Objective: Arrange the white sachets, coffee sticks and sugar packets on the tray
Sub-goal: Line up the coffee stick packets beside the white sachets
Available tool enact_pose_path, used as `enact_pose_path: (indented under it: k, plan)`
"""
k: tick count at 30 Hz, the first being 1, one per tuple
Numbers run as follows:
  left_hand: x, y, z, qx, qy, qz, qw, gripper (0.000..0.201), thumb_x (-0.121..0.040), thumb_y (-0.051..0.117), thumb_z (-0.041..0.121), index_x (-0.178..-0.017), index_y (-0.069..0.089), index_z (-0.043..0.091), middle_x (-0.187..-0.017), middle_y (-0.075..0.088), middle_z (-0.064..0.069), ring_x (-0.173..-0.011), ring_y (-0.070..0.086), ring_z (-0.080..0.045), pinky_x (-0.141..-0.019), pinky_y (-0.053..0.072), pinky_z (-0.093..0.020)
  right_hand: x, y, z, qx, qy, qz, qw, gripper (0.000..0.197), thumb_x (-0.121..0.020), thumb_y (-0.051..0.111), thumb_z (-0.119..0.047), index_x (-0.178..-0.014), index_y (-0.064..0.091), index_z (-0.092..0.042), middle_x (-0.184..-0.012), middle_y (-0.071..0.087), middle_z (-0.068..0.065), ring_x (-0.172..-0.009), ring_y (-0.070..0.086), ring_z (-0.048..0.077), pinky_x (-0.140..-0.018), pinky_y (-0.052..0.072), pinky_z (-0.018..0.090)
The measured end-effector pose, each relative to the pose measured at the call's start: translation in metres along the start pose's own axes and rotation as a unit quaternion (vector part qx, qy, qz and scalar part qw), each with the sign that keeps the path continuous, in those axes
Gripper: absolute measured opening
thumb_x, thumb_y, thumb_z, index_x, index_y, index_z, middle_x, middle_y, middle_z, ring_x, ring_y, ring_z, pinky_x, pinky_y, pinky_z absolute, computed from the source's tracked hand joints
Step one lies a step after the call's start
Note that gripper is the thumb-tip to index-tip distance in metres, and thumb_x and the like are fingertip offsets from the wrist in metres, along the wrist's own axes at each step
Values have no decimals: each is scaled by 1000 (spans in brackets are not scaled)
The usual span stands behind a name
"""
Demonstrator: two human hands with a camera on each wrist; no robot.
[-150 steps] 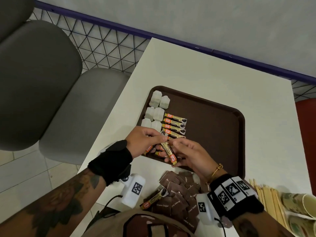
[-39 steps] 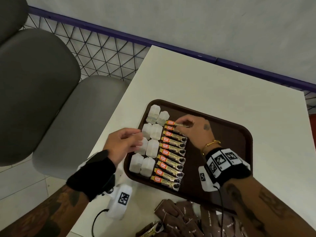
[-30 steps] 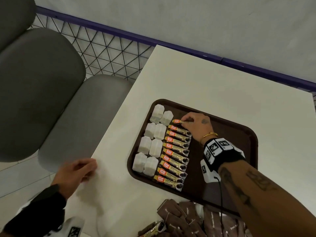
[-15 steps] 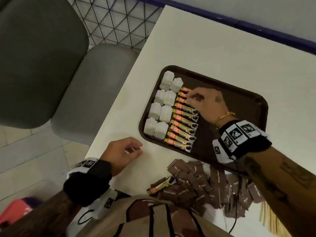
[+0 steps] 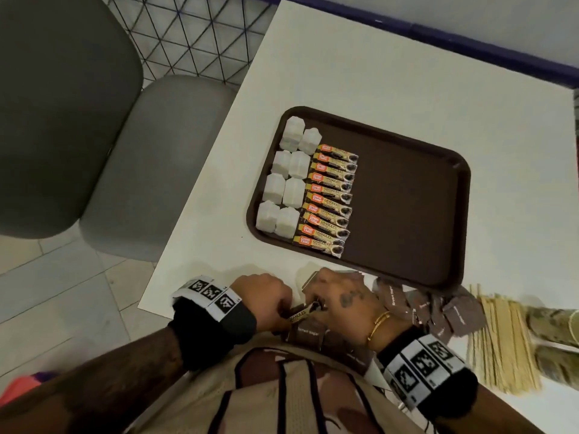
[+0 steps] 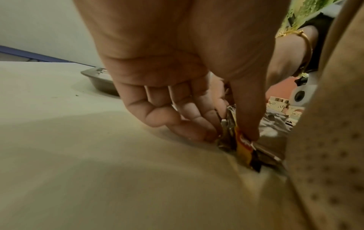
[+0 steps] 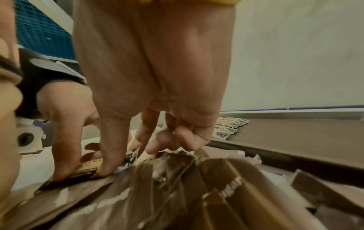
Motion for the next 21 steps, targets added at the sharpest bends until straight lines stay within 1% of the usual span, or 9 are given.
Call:
enact_pose_path:
  k: [3, 6, 8, 10, 12, 14, 16, 18, 21]
  plan:
    - [0, -4, -2, 48, 1, 24, 999, 21, -79, 67, 45, -98, 67, 35, -102, 65, 9, -95, 62, -16, -70, 43, -25, -3, -6, 4, -77, 28, -15, 997, 10, -82, 68, -38, -89, 66, -30, -102, 59, -11, -91, 59, 11, -85, 49, 36]
    - [1, -14, -9, 152, 17, 64, 986, 19, -79, 74, 38, -98, 73, 34, -90, 67, 13, -88, 62, -10, -77, 52, -28, -7, -23, 7, -272, 57, 8, 961, 9, -82, 77, -24, -86, 70, -18, -81, 71, -3, -67, 64, 5, -62, 54, 24]
    - [2, -26, -15, 293, 17, 95, 951, 19, -76, 81, 26, -95, 77, 29, -87, 73, 10, -83, 66, -9, -80, 55, -26, -9, -39, 13, -363, 80, 36, 928, 8, -82, 77, -17, -86, 72, -12, -73, 73, 0, -55, 60, 2, -52, 46, 16]
    - [3, -40, -20, 416, 13, 123, 901, 24, -76, 81, 15, -97, 77, 27, -87, 76, 5, -79, 68, -10, -76, 55, -21, -10, -52, 20, -430, 104, 64, 894, 7, -82, 77, -15, -87, 73, -11, -70, 73, 0, -52, 56, 4, -49, 42, 15]
    - [3, -53, -23, 521, 11, 144, 841, 26, -78, 79, 9, -98, 76, 26, -85, 76, 0, -76, 70, -16, -74, 57, -23, -11, -62, 27, -485, 124, 94, 860, 9, -82, 77, -14, -88, 73, -9, -70, 73, 1, -51, 53, 6, -48, 42, 16]
    - [0, -65, -24, 600, 24, 160, 783, 26, -79, 75, 3, -99, 76, 20, -85, 76, -9, -75, 72, -19, -74, 59, -25, -12, -70, 33, -512, 125, 120, 842, 10, -82, 76, -12, -91, 72, -6, -67, 71, 0, -51, 52, 8, -49, 44, 17]
    - [-2, -72, -22, 648, 32, 165, 743, 22, -84, 69, -1, -102, 74, 11, -86, 76, -14, -75, 73, -20, -73, 60, -25, -12, -77, 36, -522, 117, 139, 833, 9, -84, 74, -10, -91, 72, -6, -64, 68, 3, -50, 52, 10, -50, 46, 20]
    - [-6, -78, -20, 673, 38, 167, 720, 21, -88, 64, -2, -103, 73, 8, -87, 76, -15, -76, 74, -22, -71, 60, -25, -11, -82, 40, -518, 113, 158, 833, 7, -84, 73, -10, -90, 72, -6, -61, 65, 5, -50, 51, 10, -51, 46, 20]
    - [-10, -86, -16, 663, 43, 173, 727, 20, -90, 61, -3, -100, 73, 11, -86, 77, -11, -77, 75, -23, -71, 60, -25, -11, -89, 44, -484, 106, 180, 850, 6, -84, 74, -14, -89, 73, -12, -66, 70, 5, -55, 56, 9, -55, 47, 21]
Point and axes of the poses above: each hand's wrist, its own x-axis away from the middle knuckle, its own y-axis out of the palm, z = x × y, the point moved 2 cm from there along -x, towards the middle knuckle
